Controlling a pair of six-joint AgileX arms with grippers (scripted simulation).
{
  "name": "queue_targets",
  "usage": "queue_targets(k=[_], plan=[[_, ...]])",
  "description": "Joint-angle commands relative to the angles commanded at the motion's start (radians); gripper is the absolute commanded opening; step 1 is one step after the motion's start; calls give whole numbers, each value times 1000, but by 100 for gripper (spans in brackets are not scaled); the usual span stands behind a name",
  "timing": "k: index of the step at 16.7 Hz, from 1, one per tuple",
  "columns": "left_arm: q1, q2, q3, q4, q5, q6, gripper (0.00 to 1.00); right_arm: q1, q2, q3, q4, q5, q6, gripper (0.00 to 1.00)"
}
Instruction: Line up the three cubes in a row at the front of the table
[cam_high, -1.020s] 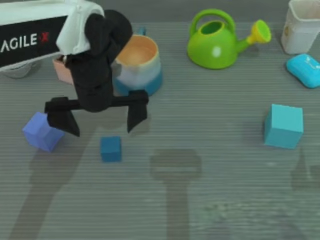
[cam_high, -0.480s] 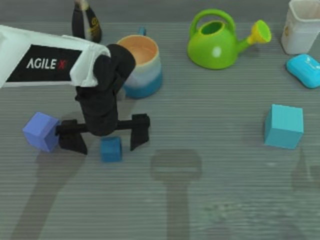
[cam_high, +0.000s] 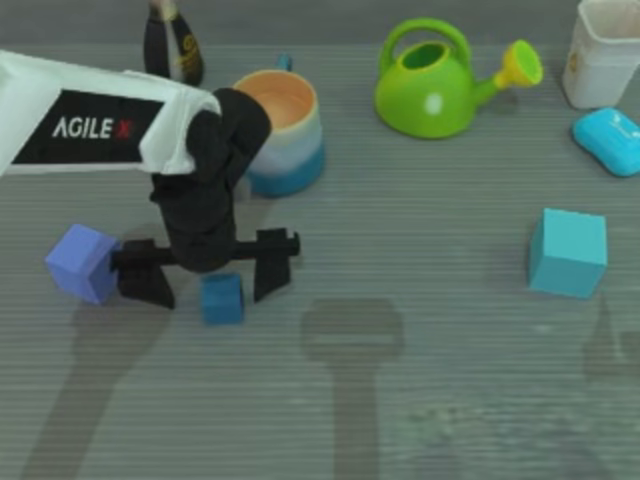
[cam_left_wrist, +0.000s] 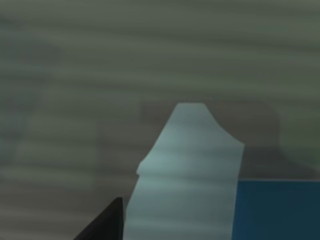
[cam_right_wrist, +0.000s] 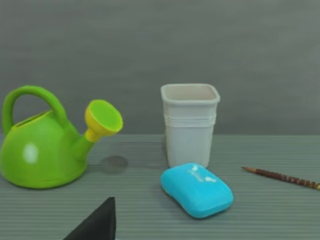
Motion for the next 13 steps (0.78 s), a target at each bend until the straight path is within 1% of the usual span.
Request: queue_targets(k=[8,9,13], plan=[[0,0,0,0,0,0,2,0,0,0,0,0,0,100],[0,0,0,0,0,0,0,0,0,0,0,0,0,100],[0,0,0,0,0,0,0,0,0,0,0,0,0,100]])
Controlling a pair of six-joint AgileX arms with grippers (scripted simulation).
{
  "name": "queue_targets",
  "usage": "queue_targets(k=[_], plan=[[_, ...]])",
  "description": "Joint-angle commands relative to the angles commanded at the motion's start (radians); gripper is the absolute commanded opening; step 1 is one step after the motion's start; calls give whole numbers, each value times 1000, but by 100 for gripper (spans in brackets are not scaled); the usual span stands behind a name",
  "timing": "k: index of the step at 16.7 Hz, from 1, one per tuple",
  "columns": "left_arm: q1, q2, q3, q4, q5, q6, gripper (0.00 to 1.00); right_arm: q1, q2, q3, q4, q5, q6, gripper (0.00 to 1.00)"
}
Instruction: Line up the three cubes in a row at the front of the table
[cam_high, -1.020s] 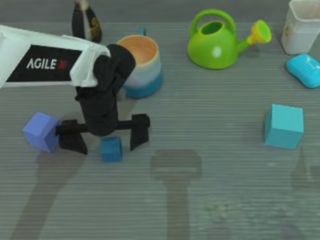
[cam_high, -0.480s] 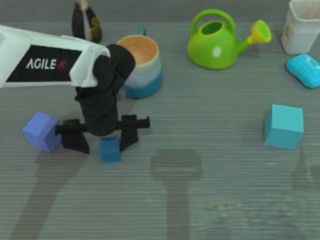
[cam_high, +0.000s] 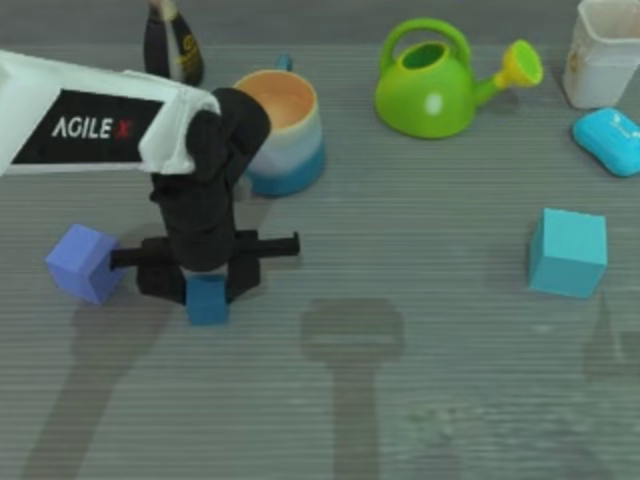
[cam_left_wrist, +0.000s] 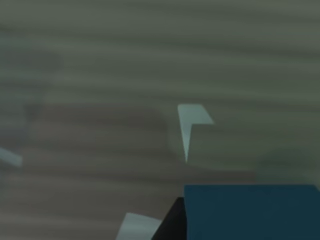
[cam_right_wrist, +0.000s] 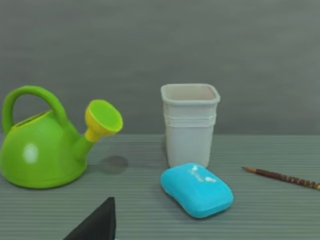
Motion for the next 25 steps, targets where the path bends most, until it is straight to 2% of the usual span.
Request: queue_targets(k=[6,13,18,21,25], plan=[[4,-47,23,-41,-16,12,0,0,0,0,0,0,0,100],[21,-138,147,-260,-17,10,0,0,0,0,0,0,0,100],[14,-138,152,-267,-17,10,0,0,0,0,0,0,0,100],[-44,-88,221,-308,-19,-41,0,0,0,0,0,0,0,100],[-201,41,456,-418,-21,-178,0,0,0,0,0,0,0,100]])
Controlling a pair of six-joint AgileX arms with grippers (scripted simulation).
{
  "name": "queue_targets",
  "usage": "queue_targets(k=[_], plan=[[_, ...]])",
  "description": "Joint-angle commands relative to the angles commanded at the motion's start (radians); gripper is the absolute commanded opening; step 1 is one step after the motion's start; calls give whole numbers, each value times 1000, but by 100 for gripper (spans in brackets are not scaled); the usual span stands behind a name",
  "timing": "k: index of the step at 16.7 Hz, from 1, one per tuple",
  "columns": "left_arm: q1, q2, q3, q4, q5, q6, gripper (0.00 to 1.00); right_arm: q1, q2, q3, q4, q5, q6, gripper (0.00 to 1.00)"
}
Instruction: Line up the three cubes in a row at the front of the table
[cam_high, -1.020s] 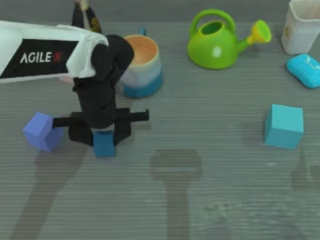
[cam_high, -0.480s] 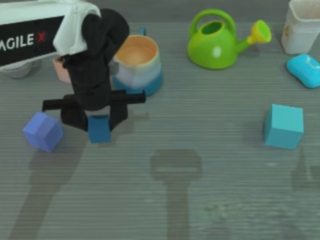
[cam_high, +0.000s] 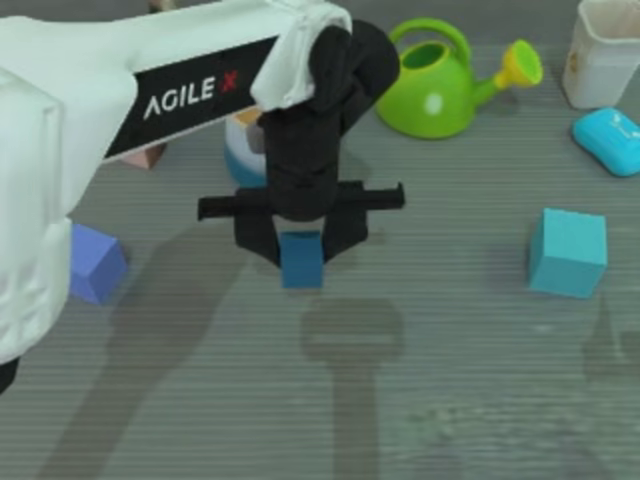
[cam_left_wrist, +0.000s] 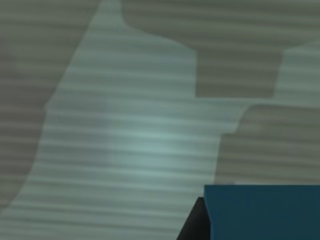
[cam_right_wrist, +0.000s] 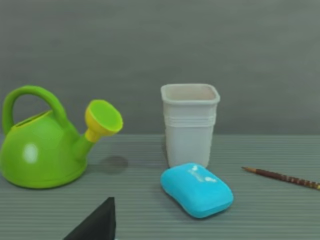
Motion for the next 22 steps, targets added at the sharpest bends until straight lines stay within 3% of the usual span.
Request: queue_targets(k=[5,8,14,22], plan=[[-213,152,314,-138,-3,-175,0,0,0,0,0,0,0,100],[-281,193,391,-176,-5,-230,0,0,0,0,0,0,0,100],[-281,191,376,-159,-4,-231,0,0,0,0,0,0,0,100],[-287,215,154,83,-5,-234,0,0,0,0,0,0,0,100]])
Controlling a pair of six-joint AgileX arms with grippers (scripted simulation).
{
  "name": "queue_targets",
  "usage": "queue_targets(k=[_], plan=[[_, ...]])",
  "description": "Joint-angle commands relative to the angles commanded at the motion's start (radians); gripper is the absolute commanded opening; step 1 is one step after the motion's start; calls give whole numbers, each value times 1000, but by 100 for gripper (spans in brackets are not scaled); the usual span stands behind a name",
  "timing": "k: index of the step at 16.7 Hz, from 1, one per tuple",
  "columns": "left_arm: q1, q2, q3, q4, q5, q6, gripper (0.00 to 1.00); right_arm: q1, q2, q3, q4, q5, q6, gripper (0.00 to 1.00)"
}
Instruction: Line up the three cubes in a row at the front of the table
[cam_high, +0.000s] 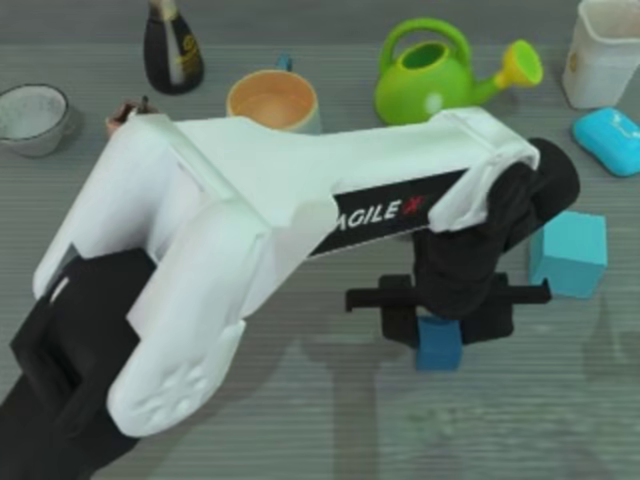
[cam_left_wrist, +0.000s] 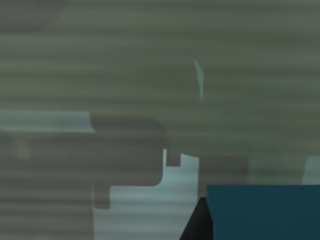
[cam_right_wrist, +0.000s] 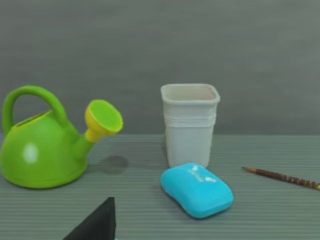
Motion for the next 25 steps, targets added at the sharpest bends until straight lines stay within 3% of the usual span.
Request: queue_targets(k=[3,16,25], plan=[[0,0,-1,1,0,0,0,0,0,0,0,0,0,100],[0,0,-1,1,0,0,98,0,0,0,0,0,0,100],[2,0,-1,1,0,0,100,0,0,0,0,0,0,100]])
